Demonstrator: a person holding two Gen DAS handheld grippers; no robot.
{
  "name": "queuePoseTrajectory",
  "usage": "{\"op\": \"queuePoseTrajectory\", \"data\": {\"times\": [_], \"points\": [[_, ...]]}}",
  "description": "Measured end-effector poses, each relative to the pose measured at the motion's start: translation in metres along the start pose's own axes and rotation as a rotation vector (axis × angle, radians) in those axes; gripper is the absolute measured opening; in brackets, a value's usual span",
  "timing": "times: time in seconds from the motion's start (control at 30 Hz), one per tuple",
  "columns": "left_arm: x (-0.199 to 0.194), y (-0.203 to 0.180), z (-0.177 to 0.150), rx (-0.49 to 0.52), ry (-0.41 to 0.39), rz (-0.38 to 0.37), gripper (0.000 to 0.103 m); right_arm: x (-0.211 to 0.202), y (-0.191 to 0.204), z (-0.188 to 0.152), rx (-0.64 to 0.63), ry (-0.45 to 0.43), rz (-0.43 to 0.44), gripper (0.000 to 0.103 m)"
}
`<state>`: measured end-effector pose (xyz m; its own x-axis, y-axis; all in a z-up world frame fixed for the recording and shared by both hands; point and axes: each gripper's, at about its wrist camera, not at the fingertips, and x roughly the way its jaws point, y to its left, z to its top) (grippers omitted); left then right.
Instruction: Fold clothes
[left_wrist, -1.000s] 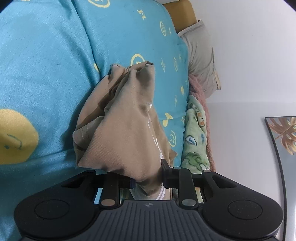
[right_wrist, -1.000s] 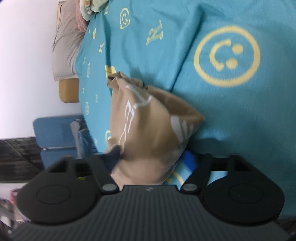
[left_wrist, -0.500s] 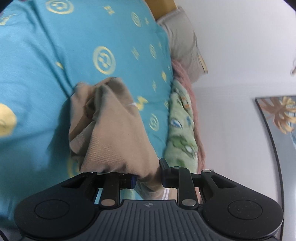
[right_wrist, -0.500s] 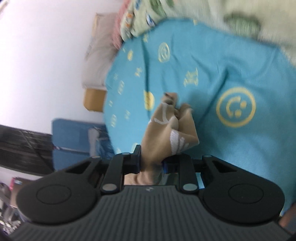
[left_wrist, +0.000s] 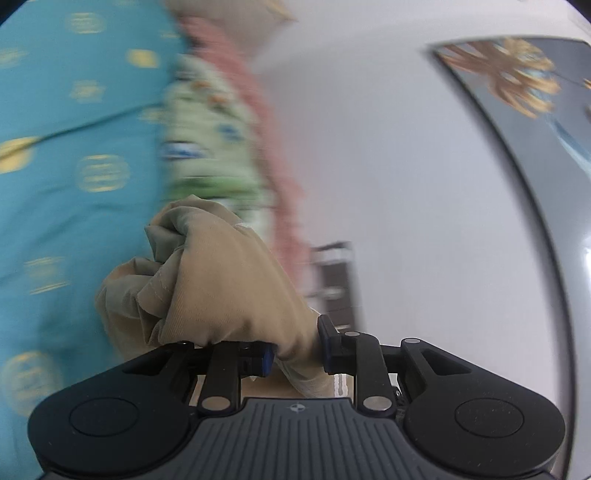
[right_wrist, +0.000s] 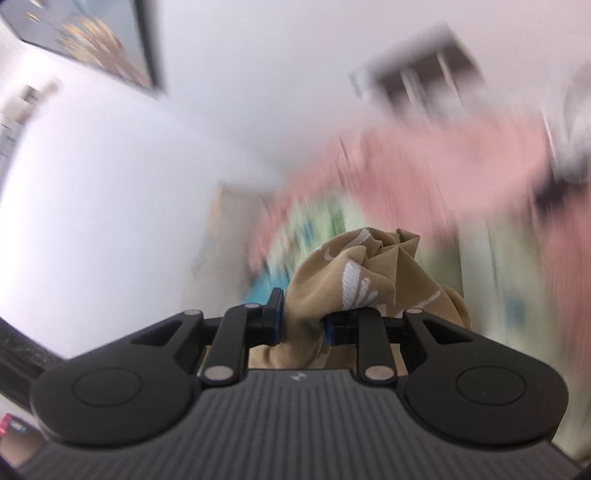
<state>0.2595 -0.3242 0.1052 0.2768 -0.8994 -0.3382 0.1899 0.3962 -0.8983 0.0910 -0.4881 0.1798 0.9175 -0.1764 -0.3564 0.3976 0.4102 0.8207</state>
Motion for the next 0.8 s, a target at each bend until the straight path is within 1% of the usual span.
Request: {"op": "queuePoseTrajectory", "data": {"times": [0.07, 0.1, 0.17, 0.2, 0.27, 0.3, 0.33, 0.4, 0.47, 0.53, 0.57, 0.63, 0.67, 0.7, 0.73, 0.8], "points": [[0.041, -0.03, 0.005, 0.023, -0.012, -0.052, 0.026, -0.009, 0.005, 0.032, -0.056, -0.088, 0.006, 0.024], [0.059, -0.038, 0.004, 0.031, -0.019, -0.068, 0.026, -0.01, -0.001, 0.041, -0.071, -0.111, -0.005, 0.024], [0.091, -0.043, -0.008, 0.062, -0.028, -0.081, 0.027, -0.012, -0.012, 0.057, -0.099, -0.156, -0.029, 0.024], [0.102, -0.037, -0.018, 0.082, -0.016, -0.064, 0.027, -0.013, -0.018, 0.065, -0.113, -0.178, -0.04, 0.024], [0.121, -0.018, -0.042, 0.114, 0.027, -0.011, 0.027, -0.013, -0.046, 0.064, -0.12, -0.175, -0.098, 0.024], [0.128, -0.002, -0.053, 0.117, 0.057, 0.022, 0.027, -0.011, -0.065, 0.06, -0.119, -0.16, -0.14, 0.024], [0.134, 0.015, -0.065, 0.123, 0.089, 0.058, 0.027, -0.009, -0.084, 0.054, -0.111, -0.137, -0.179, 0.024], [0.14, 0.043, -0.086, 0.156, 0.142, 0.131, 0.026, -0.005, -0.123, 0.037, -0.057, -0.063, -0.248, 0.024], [0.136, 0.063, -0.1, 0.222, 0.158, 0.152, 0.028, -0.008, -0.158, 0.015, 0.002, -0.001, -0.281, 0.024], [0.133, 0.071, -0.109, 0.295, 0.145, 0.166, 0.041, -0.012, -0.175, -0.002, -0.01, 0.005, -0.274, 0.024], [0.133, 0.073, -0.111, 0.317, 0.138, 0.174, 0.049, -0.014, -0.176, -0.008, -0.018, -0.001, -0.273, 0.025], [0.129, 0.07, -0.114, 0.346, 0.134, 0.192, 0.053, -0.017, -0.178, -0.018, -0.036, -0.015, -0.271, 0.026], [0.125, 0.063, -0.115, 0.373, 0.14, 0.209, 0.064, -0.019, -0.174, -0.017, -0.037, -0.007, -0.287, 0.028], [0.121, 0.054, -0.116, 0.405, 0.147, 0.228, 0.078, -0.02, -0.171, -0.017, -0.038, 0.001, -0.303, 0.029], [0.116, 0.046, -0.117, 0.436, 0.155, 0.247, 0.082, -0.022, -0.167, -0.017, -0.039, 0.01, -0.32, 0.03], [0.098, 0.025, -0.124, 0.536, 0.155, 0.274, 0.084, -0.03, -0.156, -0.015, -0.053, 0.019, -0.353, 0.03]]}}
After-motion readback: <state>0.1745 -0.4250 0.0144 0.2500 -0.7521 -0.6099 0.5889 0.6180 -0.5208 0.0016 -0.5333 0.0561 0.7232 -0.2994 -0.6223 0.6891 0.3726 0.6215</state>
